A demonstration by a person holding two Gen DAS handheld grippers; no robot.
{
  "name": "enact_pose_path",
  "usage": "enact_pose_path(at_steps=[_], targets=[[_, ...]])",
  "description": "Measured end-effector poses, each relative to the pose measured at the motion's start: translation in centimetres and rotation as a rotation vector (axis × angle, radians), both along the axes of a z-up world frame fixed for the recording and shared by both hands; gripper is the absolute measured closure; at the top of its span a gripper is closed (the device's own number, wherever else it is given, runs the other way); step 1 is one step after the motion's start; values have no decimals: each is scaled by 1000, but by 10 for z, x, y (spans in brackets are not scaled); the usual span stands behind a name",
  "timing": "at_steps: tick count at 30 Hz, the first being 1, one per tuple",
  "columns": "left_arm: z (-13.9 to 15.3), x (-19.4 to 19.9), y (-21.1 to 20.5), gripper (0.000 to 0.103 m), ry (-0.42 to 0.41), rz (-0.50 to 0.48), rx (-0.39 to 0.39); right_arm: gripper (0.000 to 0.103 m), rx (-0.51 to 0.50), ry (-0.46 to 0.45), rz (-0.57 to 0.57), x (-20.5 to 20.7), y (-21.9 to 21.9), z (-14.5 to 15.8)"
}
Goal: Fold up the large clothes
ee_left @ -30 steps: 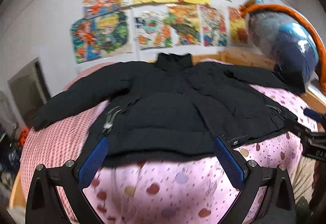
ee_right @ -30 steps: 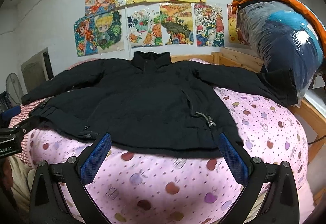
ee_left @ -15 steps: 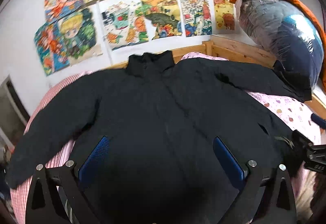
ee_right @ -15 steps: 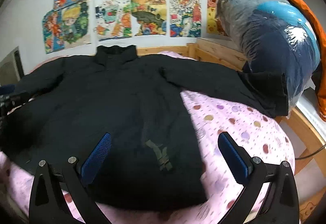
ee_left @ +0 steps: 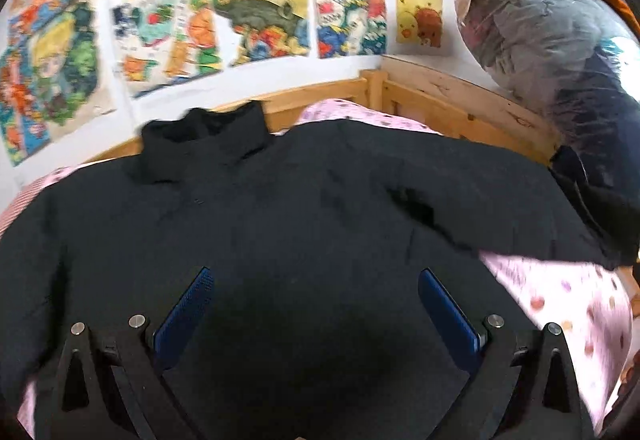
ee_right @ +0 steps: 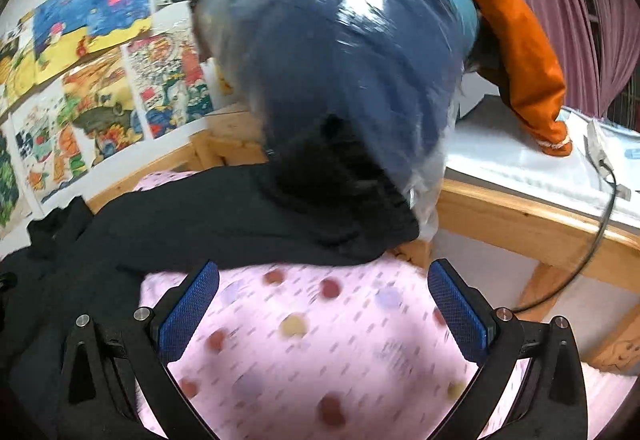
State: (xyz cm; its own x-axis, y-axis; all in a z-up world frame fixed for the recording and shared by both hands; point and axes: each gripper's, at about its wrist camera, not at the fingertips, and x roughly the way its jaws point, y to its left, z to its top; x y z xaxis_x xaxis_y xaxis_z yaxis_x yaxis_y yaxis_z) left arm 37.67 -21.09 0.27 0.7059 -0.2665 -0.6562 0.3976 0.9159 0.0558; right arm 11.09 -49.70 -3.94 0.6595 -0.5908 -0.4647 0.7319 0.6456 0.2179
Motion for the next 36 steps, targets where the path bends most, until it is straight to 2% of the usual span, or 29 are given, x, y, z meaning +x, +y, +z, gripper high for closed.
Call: enact_pose_path(at_steps=[4,9,11,13,14,15,16,18,19,20,21,22,27,30,33,36], targets=[[-15,43,-42,0,12,-32,51,1,-14,-12,-7,5,-37,-7],[-52,81,-68,0,47,17,108,2,-46,48,118,19,-51,-7],[-66,89,-70,0,86,17,103,13,-53,78,136,24,-52,-9],[-82,97,-73,0,126,16,118,29,-51,103,119,26,-53,-13],[-86,100,-75,0,138,11,122,33,-45,99,115,26,-54,-14],[-92,103,-77,0,152,6,127,43,-38,85,103,23,-56,-15],[-95,103,-78,0,161,1,129,59,-39,81,87,20,-58,-14],[-100,103,-79,0,182,-4,130,76,-26,71,71,13,-63,-12],[-99,102,-77,0,180,-4,125,81,-1,55,87,6,-66,-11],[-95,98,-74,0,172,-4,117,85,12,47,97,2,-67,-11],[-91,94,-72,1,165,-5,110,96,33,32,128,-1,-64,-8],[-85,89,-68,1,155,-3,99,98,47,22,153,-5,-62,-6],[-35,53,-41,1,106,-60,-22,98,-12,-10,255,-10,-27,20],[-4,35,-14,1,113,-110,-114,98,-98,-66,358,-7,12,58],[26,10,37,1,153,-138,-259,99,-161,-125,493,7,55,93],[43,-8,89,1,182,-123,-352,99,-179,-180,647,27,100,113]])
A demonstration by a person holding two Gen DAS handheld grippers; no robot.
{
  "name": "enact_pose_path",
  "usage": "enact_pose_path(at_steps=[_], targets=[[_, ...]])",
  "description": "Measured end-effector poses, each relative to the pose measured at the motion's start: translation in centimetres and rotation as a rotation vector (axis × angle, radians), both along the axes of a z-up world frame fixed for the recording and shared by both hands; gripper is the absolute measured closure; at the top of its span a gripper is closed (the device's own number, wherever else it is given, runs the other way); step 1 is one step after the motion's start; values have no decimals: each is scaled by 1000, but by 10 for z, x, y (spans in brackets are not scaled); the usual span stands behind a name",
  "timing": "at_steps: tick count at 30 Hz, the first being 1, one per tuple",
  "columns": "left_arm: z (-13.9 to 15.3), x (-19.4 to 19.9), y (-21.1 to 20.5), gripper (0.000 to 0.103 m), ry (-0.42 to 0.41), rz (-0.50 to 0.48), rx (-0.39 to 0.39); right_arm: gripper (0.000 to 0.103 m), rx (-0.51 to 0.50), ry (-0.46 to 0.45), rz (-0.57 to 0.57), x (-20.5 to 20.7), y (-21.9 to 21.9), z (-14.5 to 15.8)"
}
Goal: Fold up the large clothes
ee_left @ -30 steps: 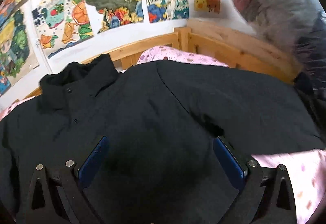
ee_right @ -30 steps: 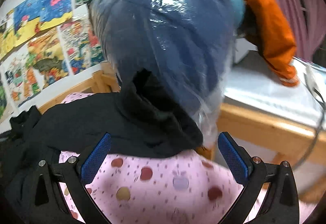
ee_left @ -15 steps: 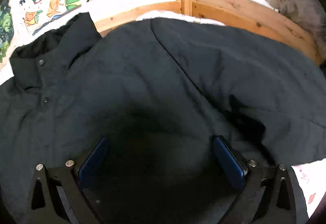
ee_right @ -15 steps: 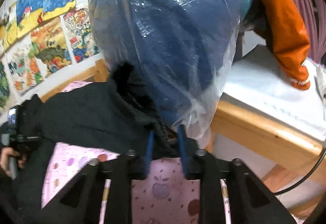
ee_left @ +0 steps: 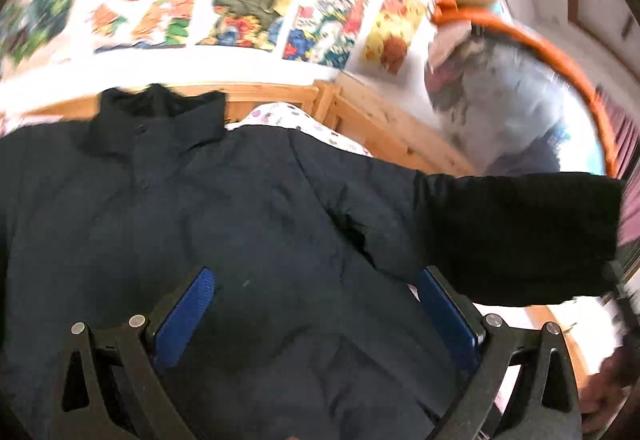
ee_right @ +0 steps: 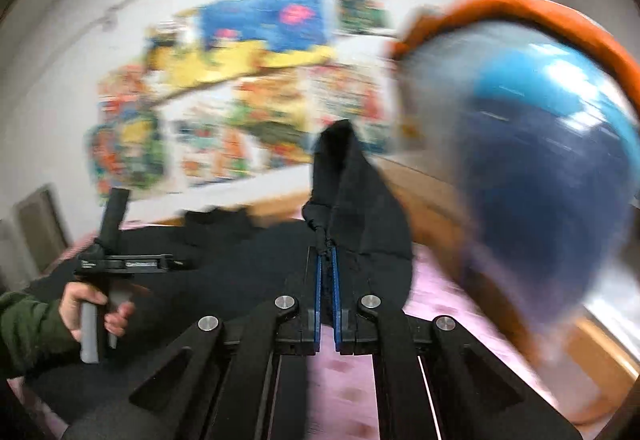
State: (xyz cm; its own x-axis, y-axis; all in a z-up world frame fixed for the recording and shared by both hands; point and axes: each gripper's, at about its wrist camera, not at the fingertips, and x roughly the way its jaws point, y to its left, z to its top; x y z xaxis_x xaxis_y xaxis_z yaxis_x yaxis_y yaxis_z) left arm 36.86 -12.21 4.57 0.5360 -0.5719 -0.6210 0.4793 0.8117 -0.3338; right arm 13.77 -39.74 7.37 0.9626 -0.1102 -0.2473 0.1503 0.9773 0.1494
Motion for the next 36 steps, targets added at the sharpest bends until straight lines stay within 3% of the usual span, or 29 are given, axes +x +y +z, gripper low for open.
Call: enact_pose_path(at_steps=[7,14,15,17,18,19,25,26,27,28,30,31,32,34,36], targets=[[-5,-21,108,1,71,71,-107,99,6,32,271,53,107,-16],[-34,-17,150,5,125,109,-173,93,-26,207,393,85,190,-85],[-38,-15,145,5,127,112,-155,88,-26,245,412,86,194,-96],[-44,-12,134,5,117,104,-92,63,-33,294,446,82,201,-112],[-45,-11,129,5,113,89,-73,42,-33,299,450,78,200,-116],[-47,-8,119,5,112,68,-47,36,-24,289,469,69,200,-121],[-81,21,61,7,221,-45,151,36,-72,239,439,33,186,-120],[-90,28,52,12,250,-53,178,36,-75,228,423,29,181,-118],[-99,34,44,32,289,-60,203,36,-78,219,405,27,174,-116],[-110,39,38,45,334,-72,215,36,-82,211,386,23,168,-115],[-122,42,30,52,381,-67,240,36,-84,201,349,18,155,-112],[-121,41,28,63,374,-76,230,35,-80,200,331,15,147,-112],[-119,39,27,67,356,-87,230,35,-75,200,315,10,140,-112],[-108,32,24,90,275,-79,258,35,-72,204,287,7,127,-111],[-97,27,23,92,211,-63,257,35,-73,211,255,8,115,-111]])
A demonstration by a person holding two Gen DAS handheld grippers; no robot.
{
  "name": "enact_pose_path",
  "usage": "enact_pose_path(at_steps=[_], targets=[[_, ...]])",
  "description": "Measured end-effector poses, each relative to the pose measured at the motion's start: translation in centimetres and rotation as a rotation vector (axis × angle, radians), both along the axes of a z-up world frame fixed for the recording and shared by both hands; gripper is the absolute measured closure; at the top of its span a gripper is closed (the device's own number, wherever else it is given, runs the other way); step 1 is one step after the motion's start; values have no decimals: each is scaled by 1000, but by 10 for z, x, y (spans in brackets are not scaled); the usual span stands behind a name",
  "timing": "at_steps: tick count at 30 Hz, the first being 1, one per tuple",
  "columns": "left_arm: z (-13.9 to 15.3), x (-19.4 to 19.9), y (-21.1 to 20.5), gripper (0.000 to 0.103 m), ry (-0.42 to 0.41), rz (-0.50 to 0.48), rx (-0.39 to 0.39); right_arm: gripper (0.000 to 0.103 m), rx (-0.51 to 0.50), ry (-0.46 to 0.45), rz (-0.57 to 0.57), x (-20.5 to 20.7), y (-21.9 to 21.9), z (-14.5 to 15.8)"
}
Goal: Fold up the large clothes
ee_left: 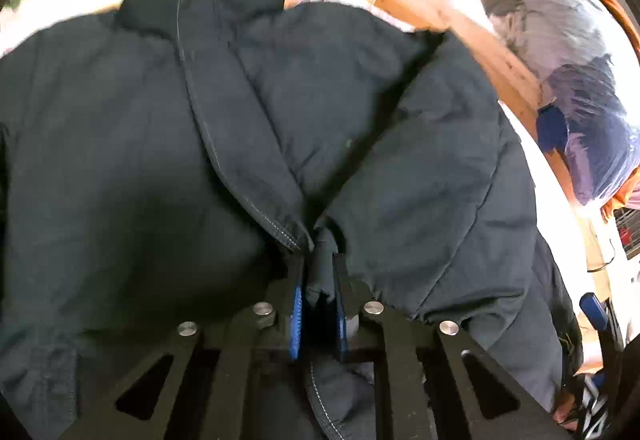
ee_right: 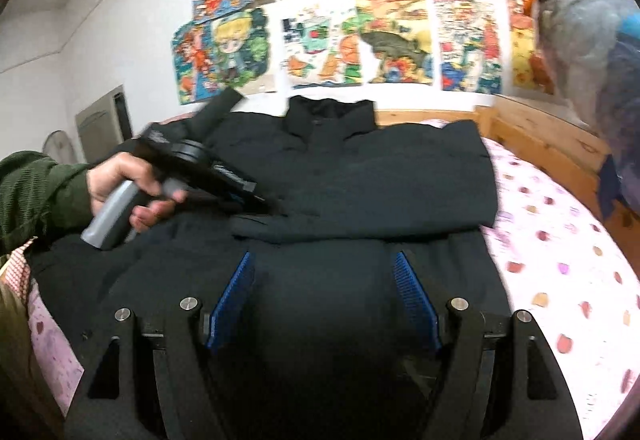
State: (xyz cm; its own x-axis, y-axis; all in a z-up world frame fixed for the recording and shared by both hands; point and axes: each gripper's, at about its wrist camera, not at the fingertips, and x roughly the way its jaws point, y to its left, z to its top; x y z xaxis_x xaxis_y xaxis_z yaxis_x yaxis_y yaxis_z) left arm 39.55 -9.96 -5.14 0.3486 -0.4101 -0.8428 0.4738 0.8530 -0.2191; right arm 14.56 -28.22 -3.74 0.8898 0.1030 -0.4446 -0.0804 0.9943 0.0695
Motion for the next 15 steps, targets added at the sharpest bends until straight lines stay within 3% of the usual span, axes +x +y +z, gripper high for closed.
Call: enact_pose_path(at_steps=[6,10,15], targets=[[41,-22,-7,93,-214,8,45,35,51,26,-65,14,-27,3],[52,-13,6,93,-180,7,23,35,7,-4,-112,21,-35,20],[35,-5,19,92,-93,-13,-16,35,7,-10,-106,33,-37,38]])
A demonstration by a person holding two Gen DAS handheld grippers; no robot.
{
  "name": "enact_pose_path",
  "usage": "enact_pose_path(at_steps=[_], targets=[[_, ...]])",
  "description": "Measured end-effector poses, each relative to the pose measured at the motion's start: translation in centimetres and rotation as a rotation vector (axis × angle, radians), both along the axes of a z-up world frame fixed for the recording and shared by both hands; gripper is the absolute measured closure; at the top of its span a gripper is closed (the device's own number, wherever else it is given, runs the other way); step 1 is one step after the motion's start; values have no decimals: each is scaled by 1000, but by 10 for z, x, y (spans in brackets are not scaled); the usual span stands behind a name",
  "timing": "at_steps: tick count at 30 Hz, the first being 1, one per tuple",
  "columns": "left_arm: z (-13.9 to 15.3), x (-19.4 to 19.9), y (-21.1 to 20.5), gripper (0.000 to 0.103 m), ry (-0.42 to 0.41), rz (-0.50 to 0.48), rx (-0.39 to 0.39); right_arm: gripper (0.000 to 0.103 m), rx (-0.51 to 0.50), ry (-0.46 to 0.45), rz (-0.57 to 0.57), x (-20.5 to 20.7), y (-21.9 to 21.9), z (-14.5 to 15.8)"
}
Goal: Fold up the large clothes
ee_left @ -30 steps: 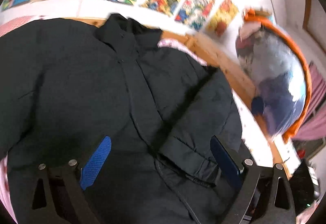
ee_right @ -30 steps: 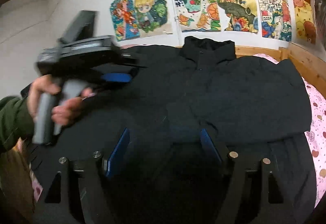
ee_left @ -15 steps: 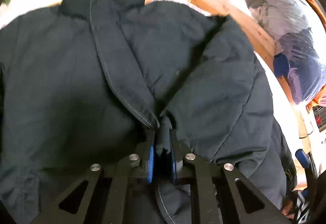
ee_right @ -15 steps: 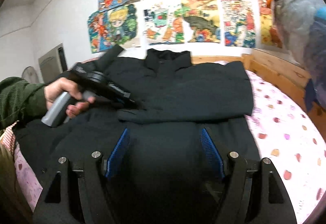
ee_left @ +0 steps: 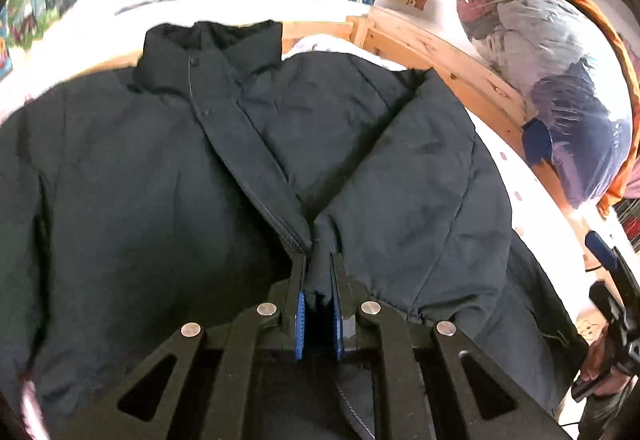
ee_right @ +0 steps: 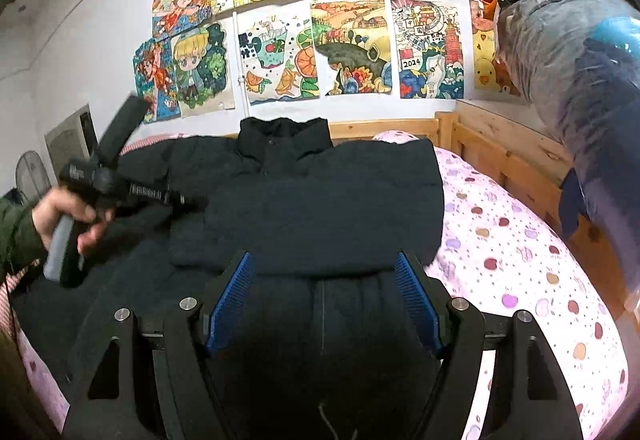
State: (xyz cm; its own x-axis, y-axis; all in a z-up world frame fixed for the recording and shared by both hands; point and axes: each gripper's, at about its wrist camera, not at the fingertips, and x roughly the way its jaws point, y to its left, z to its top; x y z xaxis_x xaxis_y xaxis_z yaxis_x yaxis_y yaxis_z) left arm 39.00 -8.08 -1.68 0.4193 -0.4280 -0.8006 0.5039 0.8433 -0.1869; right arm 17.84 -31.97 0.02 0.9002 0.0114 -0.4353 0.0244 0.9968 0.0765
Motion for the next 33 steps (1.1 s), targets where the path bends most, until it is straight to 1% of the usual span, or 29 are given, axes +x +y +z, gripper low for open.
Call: enact_pose_path(at_steps=[3,6,9,12,14,15,16,18,19,20,21,23,24,26,28,30,33], targets=[[-9,-6,8,92,38,13,-17,35,1,2,-12,3,3,-1],[-7,-12,20,92,74,33,-31,35,1,31,-2,5,10,-11],[3,-25,19,93,40,7,7,35,-40,63,11,5,16,-21],[14,-44,16,95,-24,-38,53,35,-70,80,27,7,18,-20],[24,-53,14,96,-92,-35,98,35,-63,93,54,11,17,-15],[32,-55,15,96,-147,-22,126,35,-43,105,74,17,13,-10],[39,-54,17,96,-180,-6,139,34,-23,114,87,24,8,-4],[59,-50,29,97,-263,60,161,33,12,120,93,37,-1,7],[67,-47,37,97,-297,87,169,29,28,115,95,48,-7,17],[75,-44,46,97,-330,118,182,28,26,103,100,58,-10,24],[82,-38,56,97,-344,148,188,27,14,89,101,69,-11,30],[86,-24,72,97,-330,202,204,27,-1,76,105,94,-10,37],[85,-16,81,97,-314,235,209,27,1,73,109,117,-8,38],[74,1,101,97,-271,296,229,27,17,89,112,155,-5,33],[56,15,116,97,-229,331,259,27,44,142,121,201,4,17],[35,26,126,97,-178,343,281,28,38,204,112,238,18,-5],[-4,46,137,96,-106,350,314,30,-28,289,118,275,44,-40]])
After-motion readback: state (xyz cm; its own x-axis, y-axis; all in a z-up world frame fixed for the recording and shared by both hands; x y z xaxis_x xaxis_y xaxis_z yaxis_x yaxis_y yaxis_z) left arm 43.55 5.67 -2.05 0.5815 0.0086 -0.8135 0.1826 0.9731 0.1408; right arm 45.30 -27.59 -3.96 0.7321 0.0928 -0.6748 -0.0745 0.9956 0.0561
